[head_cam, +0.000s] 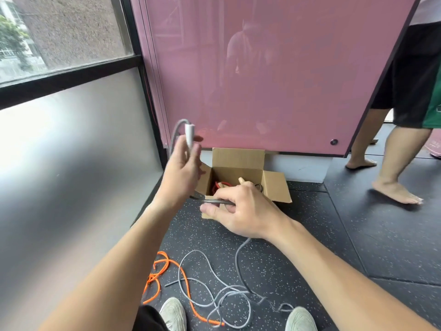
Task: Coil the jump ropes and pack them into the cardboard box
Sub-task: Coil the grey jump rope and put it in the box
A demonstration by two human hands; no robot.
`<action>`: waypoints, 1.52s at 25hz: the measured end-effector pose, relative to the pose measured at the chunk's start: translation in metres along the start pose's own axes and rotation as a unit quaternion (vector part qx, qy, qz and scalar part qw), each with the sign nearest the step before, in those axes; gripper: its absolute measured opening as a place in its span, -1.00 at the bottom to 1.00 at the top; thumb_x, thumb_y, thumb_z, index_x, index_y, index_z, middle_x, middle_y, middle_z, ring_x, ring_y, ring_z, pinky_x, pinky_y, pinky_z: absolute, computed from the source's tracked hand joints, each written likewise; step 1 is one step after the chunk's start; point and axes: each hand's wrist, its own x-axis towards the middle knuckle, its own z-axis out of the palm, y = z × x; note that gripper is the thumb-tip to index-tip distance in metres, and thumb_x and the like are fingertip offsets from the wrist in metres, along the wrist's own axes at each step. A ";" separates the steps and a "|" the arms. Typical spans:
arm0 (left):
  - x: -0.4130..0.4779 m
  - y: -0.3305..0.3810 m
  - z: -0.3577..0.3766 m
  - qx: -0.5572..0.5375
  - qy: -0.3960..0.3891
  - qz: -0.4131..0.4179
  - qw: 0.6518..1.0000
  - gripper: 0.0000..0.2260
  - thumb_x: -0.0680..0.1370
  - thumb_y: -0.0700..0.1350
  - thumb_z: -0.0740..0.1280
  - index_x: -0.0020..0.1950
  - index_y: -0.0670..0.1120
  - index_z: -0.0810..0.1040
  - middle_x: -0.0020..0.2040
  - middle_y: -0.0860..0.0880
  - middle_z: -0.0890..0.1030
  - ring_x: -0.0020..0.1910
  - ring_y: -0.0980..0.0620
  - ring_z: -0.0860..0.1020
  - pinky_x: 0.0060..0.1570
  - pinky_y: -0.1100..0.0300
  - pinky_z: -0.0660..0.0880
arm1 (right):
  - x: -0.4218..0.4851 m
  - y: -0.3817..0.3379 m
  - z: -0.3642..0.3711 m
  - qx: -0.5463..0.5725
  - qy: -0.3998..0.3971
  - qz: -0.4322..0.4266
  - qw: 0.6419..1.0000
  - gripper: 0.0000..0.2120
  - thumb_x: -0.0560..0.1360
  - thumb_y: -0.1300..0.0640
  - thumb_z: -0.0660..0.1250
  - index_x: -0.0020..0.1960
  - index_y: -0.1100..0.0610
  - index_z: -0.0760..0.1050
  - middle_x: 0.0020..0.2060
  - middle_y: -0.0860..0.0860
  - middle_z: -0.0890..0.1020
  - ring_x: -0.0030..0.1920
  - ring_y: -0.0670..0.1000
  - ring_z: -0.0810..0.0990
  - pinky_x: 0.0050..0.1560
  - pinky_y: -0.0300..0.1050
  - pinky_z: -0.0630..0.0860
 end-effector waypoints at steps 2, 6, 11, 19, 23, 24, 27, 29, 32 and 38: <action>-0.013 0.007 0.008 0.112 -0.143 -0.051 0.982 -0.78 0.69 0.09 0.16 0.03 0.04 0.55 -0.37 0.16 0.50 -0.45 0.06 0.39 -0.45 0.08 0.41 | -0.001 0.001 -0.010 0.011 0.096 -0.049 0.994 -0.56 0.56 -0.14 0.26 -0.45 -0.01 0.34 -0.60 -0.11 0.38 -0.52 -0.06 0.38 -0.37 -0.07 0.40; -0.032 0.042 0.028 0.112 -0.401 -0.225 0.881 -0.38 0.63 0.36 -0.10 -0.22 -0.01 0.54 -0.44 -0.04 0.38 -0.50 0.00 0.27 -0.46 0.22 0.30 | 0.005 0.021 -0.035 -0.005 0.261 -0.077 0.962 -0.52 0.59 0.03 0.34 -0.49 0.00 0.34 -0.62 -0.22 0.33 -0.58 -0.19 0.33 -0.51 -0.27 0.23; -0.047 0.056 0.045 -0.013 -0.502 -0.272 0.821 -0.52 0.67 0.25 -0.05 -0.17 -0.07 0.37 -0.51 -0.05 0.31 -0.55 0.05 0.21 -0.56 0.29 0.22 | 0.006 0.038 -0.057 0.009 0.387 -0.025 0.922 -0.48 0.64 -0.02 0.24 -0.45 -0.08 0.12 -0.60 -0.15 0.17 -0.55 -0.12 0.19 -0.47 -0.25 0.11; -0.054 0.052 0.053 0.035 -0.471 -0.188 0.861 -0.65 0.72 0.11 0.03 -0.13 -0.09 0.33 -0.46 0.06 0.44 -0.35 -0.02 0.56 -0.29 0.18 0.51 | 0.005 0.045 -0.052 0.071 0.411 0.055 0.907 -0.45 0.64 -0.03 0.25 -0.46 -0.06 0.11 -0.57 -0.11 0.17 -0.49 -0.09 0.16 -0.46 -0.09 0.15; -0.059 0.061 0.062 -0.175 -0.415 -0.250 0.857 -0.69 0.70 0.12 0.06 -0.14 -0.02 0.33 -0.47 0.09 0.23 -0.59 0.14 0.21 -0.58 0.32 0.28 | 0.009 0.055 -0.044 0.135 0.393 0.187 0.890 -0.38 0.61 -0.20 0.18 -0.45 0.23 0.37 -0.50 0.24 0.47 -0.41 0.23 0.45 -0.38 0.06 0.39; -0.056 0.067 0.063 -0.272 -0.372 -0.263 0.848 -0.69 0.69 0.15 0.08 -0.16 0.01 0.34 -0.46 0.11 0.19 -0.59 0.17 0.15 -0.60 0.34 0.23 | 0.009 0.054 -0.039 0.150 0.349 0.252 0.890 -0.36 0.60 -0.24 0.16 -0.40 0.26 0.46 -0.44 0.24 0.56 -0.36 0.22 0.54 -0.30 0.07 0.47; -0.035 0.069 0.056 -0.554 -0.174 -0.239 0.778 -0.68 0.68 0.16 0.08 -0.14 0.00 0.39 -0.43 0.10 0.14 -0.57 0.18 0.15 -0.57 0.34 0.27 | 0.004 0.028 -0.006 0.161 0.107 0.294 0.936 -0.47 0.63 -0.14 0.11 -0.30 0.20 0.54 -0.35 0.13 0.64 -0.27 0.13 0.58 -0.12 0.07 0.54; -0.016 0.055 0.045 -0.532 -0.027 -0.176 0.828 -0.67 0.71 0.15 0.05 -0.15 0.00 0.35 -0.43 0.09 0.16 -0.55 0.15 0.16 -0.52 0.31 0.27 | -0.001 0.001 0.020 0.111 -0.005 0.215 0.970 -0.54 0.68 -0.06 0.09 -0.32 0.11 0.42 -0.36 0.12 0.56 -0.29 0.15 0.51 -0.16 0.06 0.48; 0.011 0.033 0.010 -0.361 0.158 -0.103 0.913 -0.72 0.73 0.08 0.06 -0.13 0.00 0.26 -0.44 0.07 0.21 -0.54 0.11 0.18 -0.49 0.24 0.29 | -0.002 -0.019 0.029 0.063 0.008 0.120 0.991 -0.53 0.61 -0.13 0.23 -0.36 0.12 0.34 -0.48 0.02 0.46 -0.34 0.15 0.44 -0.29 0.00 0.37; -0.002 0.006 0.000 0.060 0.007 -0.105 0.993 -0.73 0.69 0.02 0.20 -0.12 -0.11 0.40 -0.40 0.03 0.40 -0.49 0.09 0.35 -0.48 0.22 0.32 | -0.002 -0.012 -0.004 -0.086 0.098 -0.014 0.991 -0.82 0.37 0.08 0.31 -0.38 0.04 0.40 -0.56 -0.04 0.45 -0.50 0.11 0.40 -0.29 0.01 0.58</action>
